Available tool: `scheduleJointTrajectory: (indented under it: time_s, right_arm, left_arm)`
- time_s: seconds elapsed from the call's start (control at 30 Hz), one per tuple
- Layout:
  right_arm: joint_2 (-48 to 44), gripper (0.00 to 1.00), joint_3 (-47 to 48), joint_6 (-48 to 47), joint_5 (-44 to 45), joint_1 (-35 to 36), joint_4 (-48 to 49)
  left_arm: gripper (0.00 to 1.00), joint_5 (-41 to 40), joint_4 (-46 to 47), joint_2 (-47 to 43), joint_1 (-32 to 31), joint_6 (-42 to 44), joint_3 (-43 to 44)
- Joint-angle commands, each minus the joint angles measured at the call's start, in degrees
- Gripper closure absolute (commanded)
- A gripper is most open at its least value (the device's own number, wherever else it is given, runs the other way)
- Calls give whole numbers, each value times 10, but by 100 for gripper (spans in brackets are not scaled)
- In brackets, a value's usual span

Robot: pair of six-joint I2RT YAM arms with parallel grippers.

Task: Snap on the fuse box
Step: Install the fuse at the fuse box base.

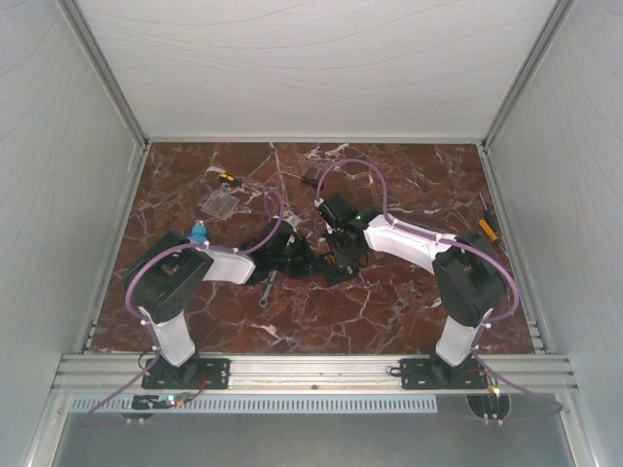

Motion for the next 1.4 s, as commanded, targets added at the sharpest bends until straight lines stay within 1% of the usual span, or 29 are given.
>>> scheduleJointTrajectory:
  time_s: [0.0,0.03,0.1,0.4,0.63,0.77,0.93,1.13,1.37]
  right_arm:
    - [21,95,22,2,-15,-3,-20]
    - [24,96,21,2,-15,-3,-25]
    - [26,100,21,1,-18,-3,-37]
    - [42,100,-4,-12,-34,5,-81]
    - [63,100,-28,-14,-44,20,-96]
    - [77,100,-40,-11,-17,19,-105]
    - [73,100,-50,-9,-14,14,-109]
    - [60,100,-52,-9,-41,28,-112]
    - [66,100,-58,-6,-39,31,-121]
  left_arm:
    - [76,-9,-7,-3,2,2,0]
    - [76,-9,-6,-3,2,2,0]
    - [76,-8,-7,-4,2,2,0]
    - [76,-8,-5,-4,2,1,0]
    - [76,-8,-5,-3,2,0,0]
    - [76,-8,-5,-3,2,1,0]
    - [76,-8,-6,-2,3,1,2]
    - [76,-7,-6,-1,2,1,3]
    - [77,-9,-6,-5,2,1,1]
